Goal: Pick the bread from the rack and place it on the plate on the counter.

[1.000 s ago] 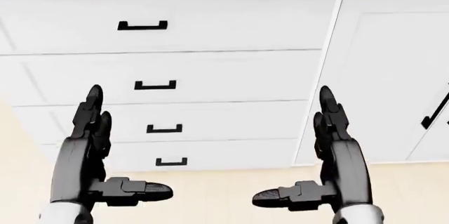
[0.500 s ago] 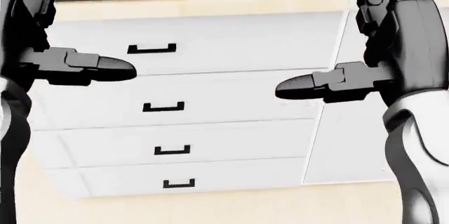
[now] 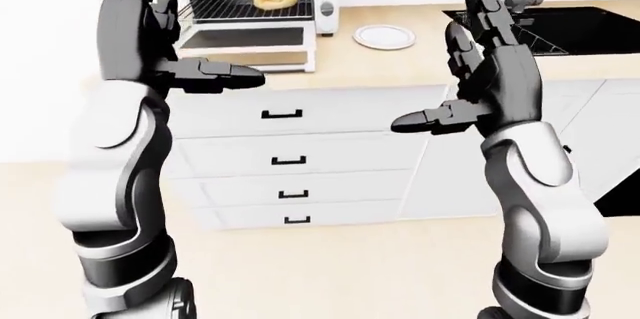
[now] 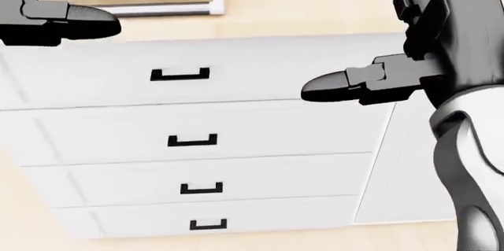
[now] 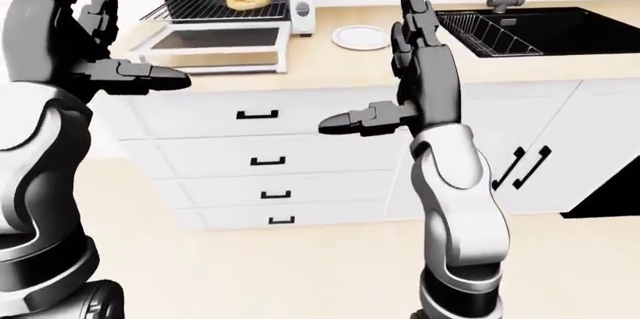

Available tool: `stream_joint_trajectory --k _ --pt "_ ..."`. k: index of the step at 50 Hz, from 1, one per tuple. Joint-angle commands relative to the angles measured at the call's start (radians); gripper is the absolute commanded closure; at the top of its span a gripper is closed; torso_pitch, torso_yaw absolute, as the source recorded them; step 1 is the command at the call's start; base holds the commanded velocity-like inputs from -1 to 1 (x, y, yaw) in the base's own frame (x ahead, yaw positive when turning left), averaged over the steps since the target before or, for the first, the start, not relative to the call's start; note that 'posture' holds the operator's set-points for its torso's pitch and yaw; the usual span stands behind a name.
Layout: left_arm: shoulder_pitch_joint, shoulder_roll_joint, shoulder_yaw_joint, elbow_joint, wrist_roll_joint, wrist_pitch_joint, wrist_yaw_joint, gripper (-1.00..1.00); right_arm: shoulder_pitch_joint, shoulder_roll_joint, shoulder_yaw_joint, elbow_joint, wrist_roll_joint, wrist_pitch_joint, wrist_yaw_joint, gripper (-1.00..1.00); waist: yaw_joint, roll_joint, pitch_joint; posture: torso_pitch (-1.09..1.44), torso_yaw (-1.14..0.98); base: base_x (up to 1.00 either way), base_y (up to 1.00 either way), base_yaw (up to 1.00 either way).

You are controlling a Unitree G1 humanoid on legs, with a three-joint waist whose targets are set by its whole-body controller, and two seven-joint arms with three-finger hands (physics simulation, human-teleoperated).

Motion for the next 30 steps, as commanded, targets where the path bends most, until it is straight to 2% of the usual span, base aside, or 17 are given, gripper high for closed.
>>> stream_joint_trajectory --k 1,4,6,7,8,9,11,14,17,19,20,21,22,23,24,27,30 --pt "-0.035 0.01 0.002 -0.037 -0.006 -0.029 -0.001 -1.0 -0.029 -0.012 -0.019 -0.028 -0.007 -0.038 -0.01 -1.0 -0.003 0.0 -0.021 0.0 0.0 0.3 0.0 0.0" --pt "-0.028 0.012 0.006 -0.046 -0.006 -0.027 0.0 -1.0 -0.033 -0.013 -0.018 -0.032 -0.003 -0.035 -0.012 -1.0 0.003 -0.03 -0.015 0.0 0.0 0.29 0.0 0.0" --pt "-0.023 0.011 0.008 -0.053 -0.009 -0.024 0.004 -1.0 -0.037 -0.012 -0.015 -0.031 -0.003 -0.034 -0.013 -1.0 0.01 -0.06 -0.017 0.0 0.0 0.3 0.0 0.0" --pt "-0.023 0.012 0.009 -0.056 -0.01 -0.023 0.005 -1.0 -0.039 -0.011 -0.015 -0.033 -0.002 -0.032 -0.014 -1.0 0.012 -0.083 -0.022 0.0 0.0 0.29 0.0 0.0" --pt "-0.023 0.012 0.009 -0.057 -0.011 -0.023 0.006 -1.0 -0.039 -0.011 -0.015 -0.034 -0.001 -0.03 -0.013 -1.0 0.013 -0.119 -0.034 0.0 0.0 0.27 0.0 0.0" --pt "-0.023 0.012 0.01 -0.058 -0.013 -0.021 0.008 -1.0 -0.037 -0.01 -0.016 -0.037 0.0 -0.029 -0.013 -1.0 0.004 -0.093 -0.03 0.0 0.0 0.23 0.0 0.0" --pt "-0.022 0.01 0.009 -0.057 -0.015 -0.026 0.01 -1.0 -0.028 -0.01 -0.017 -0.038 0.0 -0.037 -0.012 -1.0 0.003 -0.103 -0.022 0.0 0.0 0.21 0.0 0.0" --pt "-0.016 0.01 0.007 -0.054 -0.014 -0.031 0.012 -1.0 -0.025 -0.01 -0.015 -0.034 -0.004 -0.044 -0.012 -1.0 -0.004 -0.08 -0.032 0.0 0.0 0.19 0.0 0.0" --pt "-0.019 0.009 0.006 -0.069 -0.018 -0.017 0.014 -1.0 -0.032 -0.008 -0.013 -0.032 -0.008 -0.05 -0.013 -1.0 -0.01 -0.05 -0.017 0.0 0.0 0.19 0.0 0.0" --pt "-0.02 0.012 0.01 -0.069 -0.02 -0.017 0.014 -1.0 -0.033 -0.008 -0.014 -0.031 -0.008 -0.05 -0.012 -1.0 -0.016 -0.018 -0.015 0.0 0.0 0.22 0.0 0.0" --pt "-0.02 0.016 0.008 -0.071 -0.016 -0.017 0.014 -1.0 -0.034 -0.007 -0.016 -0.032 -0.005 -0.049 -0.013 -1.0 -0.02 0.006 -0.024 0.0 0.0 0.22 0.0 0.0" --pt "-0.024 0.014 0.008 -0.081 -0.02 -0.005 0.015 -1.0 -0.034 -0.007 -0.015 -0.033 -0.005 -0.05 -0.015 -1.0 -0.021 0.041 -0.037 0.0 0.0 0.21 0.0 0.0" --pt "-0.026 0.015 0.006 -0.086 -0.02 0.0 0.015 -1.0 -0.033 -0.006 -0.014 -0.033 -0.005 -0.05 -0.016 -1.0 -0.012 0.012 -0.03 0.0 0.0 0.2 0.0 0.0" --pt "-0.027 0.016 0.006 -0.087 -0.02 0.001 0.014 -1.0 -0.033 -0.005 -0.012 -0.031 -0.005 -0.053 -0.016 -1.0 -0.014 0.03 -0.027 0.0 0.0 0.22 0.0 0.0" --pt "-0.028 0.018 0.006 -0.083 -0.018 -0.002 0.012 -1.0 -0.036 -0.005 -0.01 -0.028 -0.005 -0.053 -0.015 -1.0 -0.01 0.03 -0.023 0.0 0.0 0.22 0.0 0.0" --pt "-0.028 0.022 0.006 -0.075 -0.011 -0.009 0.009 -1.0 -0.041 -0.005 -0.01 -0.021 -0.005 -0.057 -0.016 -1.0 -0.003 0.009 -0.031 0.0 0.0 0.21 0.0 0.0" --pt "-0.032 0.021 0.008 -0.069 -0.01 -0.012 0.008 -1.0 -0.05 -0.005 -0.007 -0.02 -0.005 -0.051 -0.016 -1.0 0.0 -0.017 -0.022 0.0 0.0 0.21 0.0 0.0"
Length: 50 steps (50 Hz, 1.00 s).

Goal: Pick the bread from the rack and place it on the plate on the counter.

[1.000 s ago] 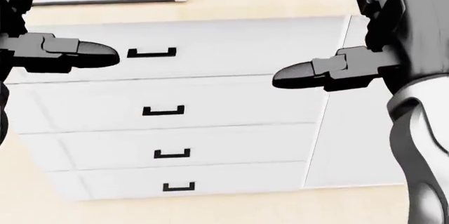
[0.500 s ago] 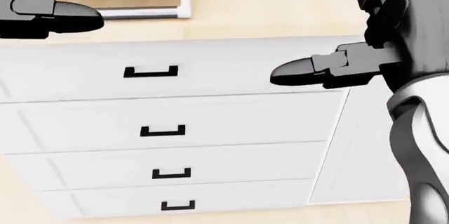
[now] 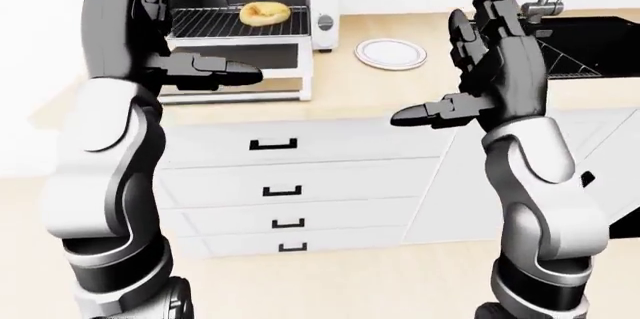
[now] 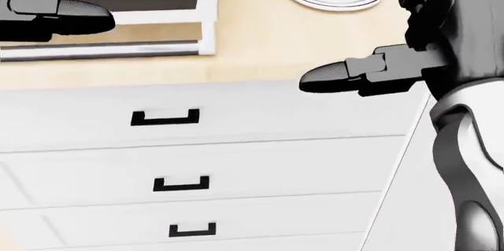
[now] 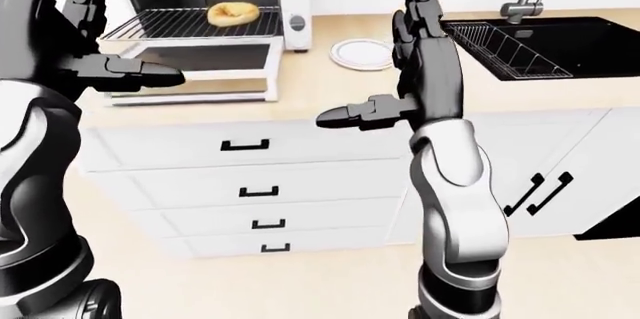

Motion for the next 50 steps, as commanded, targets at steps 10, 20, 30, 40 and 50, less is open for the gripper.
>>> stream_joint_trajectory --k 10,20,30,40,50 --pt "-0.053 0.028 0.015 -0.031 -0.019 -0.01 0.007 -1.0 -0.04 -0.017 -0.008 -0.031 -0.004 -0.013 -0.001 -1.0 -0.008 -0.058 -0.02 0.0 0.0 0.21 0.0 0.0" --pt "-0.056 0.032 0.016 -0.04 -0.029 -0.005 0.016 -1.0 -0.04 -0.015 -0.005 -0.035 -0.012 -0.024 0.012 -1.0 -0.015 0.044 -0.015 0.0 0.0 0.25 0.0 0.0" --pt "-0.052 0.027 0.015 -0.049 -0.025 -0.002 0.027 -1.0 -0.029 -0.011 -0.008 -0.04 -0.02 -0.028 0.016 -1.0 0.005 -0.019 -0.011 0.0 0.0 0.27 0.0 0.0" --pt "-0.044 0.03 0.017 -0.052 -0.021 -0.005 0.029 -1.0 -0.033 -0.01 -0.006 -0.025 -0.023 -0.033 0.006 -1.0 -0.008 -0.035 -0.018 0.0 0.0 0.19 0.0 0.0" --pt "-0.038 0.034 0.02 -0.061 -0.02 -0.002 0.032 -1.0 -0.031 -0.009 -0.011 -0.031 -0.022 -0.046 0.004 -1.0 -0.006 0.048 -0.007 0.0 0.0 0.09 0.0 0.0"
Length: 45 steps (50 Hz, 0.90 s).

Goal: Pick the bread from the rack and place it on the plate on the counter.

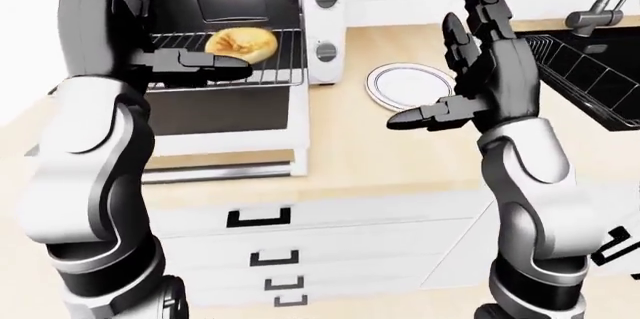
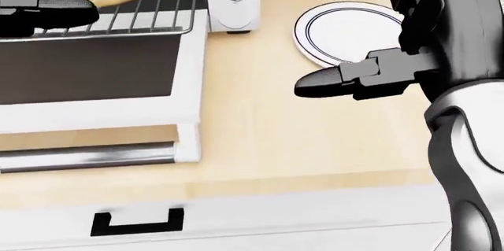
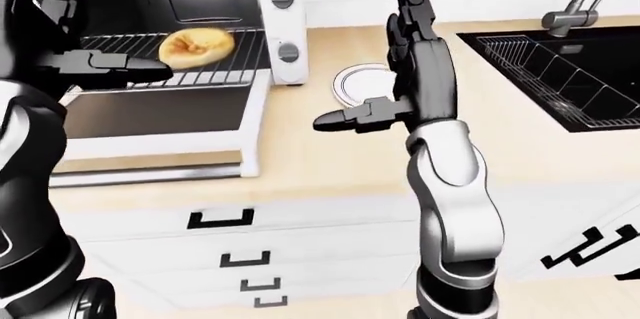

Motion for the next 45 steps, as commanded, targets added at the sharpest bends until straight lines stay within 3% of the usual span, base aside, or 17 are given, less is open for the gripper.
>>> stream_joint_trajectory --k 1,5,7,9,12,18,29,39,45 --pt "-0.035 0.008 -0.003 -0.029 0.001 -0.04 -0.001 -1.0 -0.033 -0.017 -0.02 -0.034 -0.013 -0.047 -0.008 -1.0 -0.01 -0.003 -0.019 0.0 0.0 0.0 0.0 0.0" --pt "-0.033 0.008 -0.002 -0.03 0.002 -0.04 -0.001 -1.0 -0.034 -0.012 -0.019 -0.028 -0.02 -0.055 -0.011 -1.0 -0.004 -0.046 0.003 0.0 0.0 0.0 0.0 0.0" --pt "-0.033 0.01 -0.002 -0.028 0.003 -0.043 -0.002 -1.0 -0.035 -0.011 -0.018 -0.024 -0.022 -0.057 -0.011 -1.0 0.004 -0.095 -0.007 0.0 0.0 0.0 0.0 0.0" --pt "-0.036 0.011 -0.002 -0.025 0.003 -0.044 -0.003 -1.0 -0.037 -0.011 -0.013 -0.018 -0.027 -0.061 -0.009 -1.0 0.008 -0.079 -0.006 0.0 0.0 0.0 0.0 0.0" --pt "-0.035 0.011 -0.002 -0.024 0.004 -0.045 -0.004 -1.0 -0.04 -0.011 -0.012 -0.017 -0.032 -0.06 -0.006 -1.0 0.005 -0.07 -0.025 0.0 0.0 0.0 0.0 0.0" --pt "-0.036 0.016 0.003 -0.033 0.002 -0.036 -0.007 -1.0 -0.044 -0.01 -0.014 -0.024 -0.034 -0.053 0.0 -1.0 -0.004 -0.057 -0.032 0.0 0.0 0.0 0.0 0.0" --pt "-0.06 0.037 0.01 -0.023 -0.009 -0.028 -0.008 -1.0 -0.047 -0.006 -0.012 -0.019 -0.037 -0.059 -0.001 -1.0 -0.012 -0.056 -0.028 0.0 0.0 0.0 0.0 0.0" --pt "-0.172 0.058 0.018 0.129 -0.057 0.021 0.047 -1.0 -0.037 -0.005 -0.014 -0.02 -0.035 -0.064 0.0 -1.0 -0.01 -0.056 -0.023 0.0 0.0 0.0 0.0 0.0" --pt "-0.225 0.106 -0.016 0.228 -0.043 0.04 0.016 -1.0 -0.03 -0.003 -0.016 -0.024 -0.031 -0.067 -0.003 -1.0 -0.01 -0.055 -0.022 0.0 0.0 0.0 0.0 0.0"
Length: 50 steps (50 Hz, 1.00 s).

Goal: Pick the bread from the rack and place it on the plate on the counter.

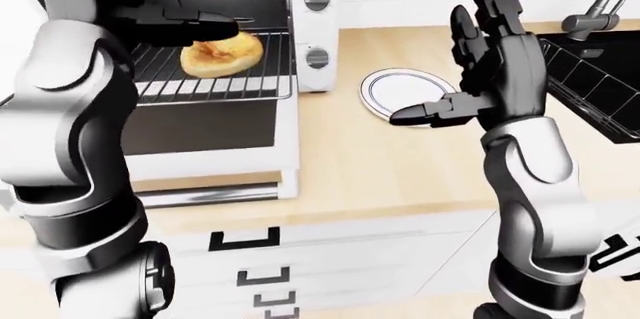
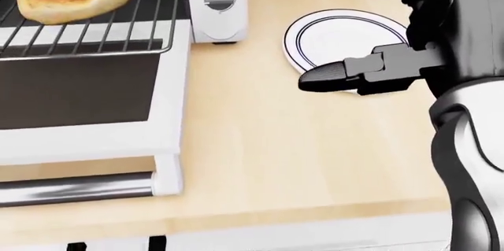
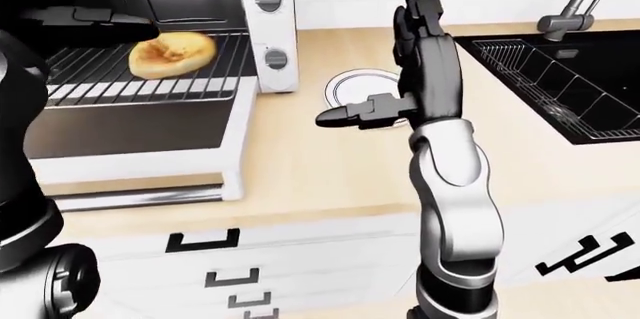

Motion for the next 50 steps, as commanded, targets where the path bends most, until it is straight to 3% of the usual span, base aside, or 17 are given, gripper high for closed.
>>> stream_joint_trajectory --k 1,17,24,32,50 --pt "-0.041 0.008 -0.005 0.012 0.024 -0.022 -0.02 -1.0 -0.026 -0.008 -0.009 -0.029 0.001 -0.027 -0.004 -1.0 -0.001 0.003 -0.023 0.0 0.0 0.0 0.0 0.0" --pt "-0.177 -0.015 -0.074 0.302 0.217 -0.034 -0.161 -1.0 -0.005 -0.01 -0.013 -0.029 0.007 -0.043 -0.009 -1.0 0.005 -0.004 -0.03 0.0 0.0 0.0 0.0 0.0" --pt "-0.224 -0.022 -0.077 0.422 0.279 -0.091 -0.207 -1.0 -0.004 -0.009 -0.012 -0.027 0.006 -0.047 -0.01 -1.0 0.004 -0.006 -0.032 0.0 0.0 0.0 0.0 0.0" --pt "-0.22 -0.008 -0.077 0.452 0.332 -0.06 -0.249 -1.0 0.002 -0.01 -0.016 -0.018 0.005 -0.058 -0.01 -1.0 0.002 -0.005 -0.036 0.0 0.0 0.0 0.0 0.0" --pt "-0.236 -0.012 -0.057 0.62 0.349 -0.165 -0.246 -1.0 0.019 -0.006 -0.016 -0.033 -0.002 -0.058 -0.009 -1.0 0.003 -0.008 -0.042 0.0 0.0 0.0 0.0 0.0"
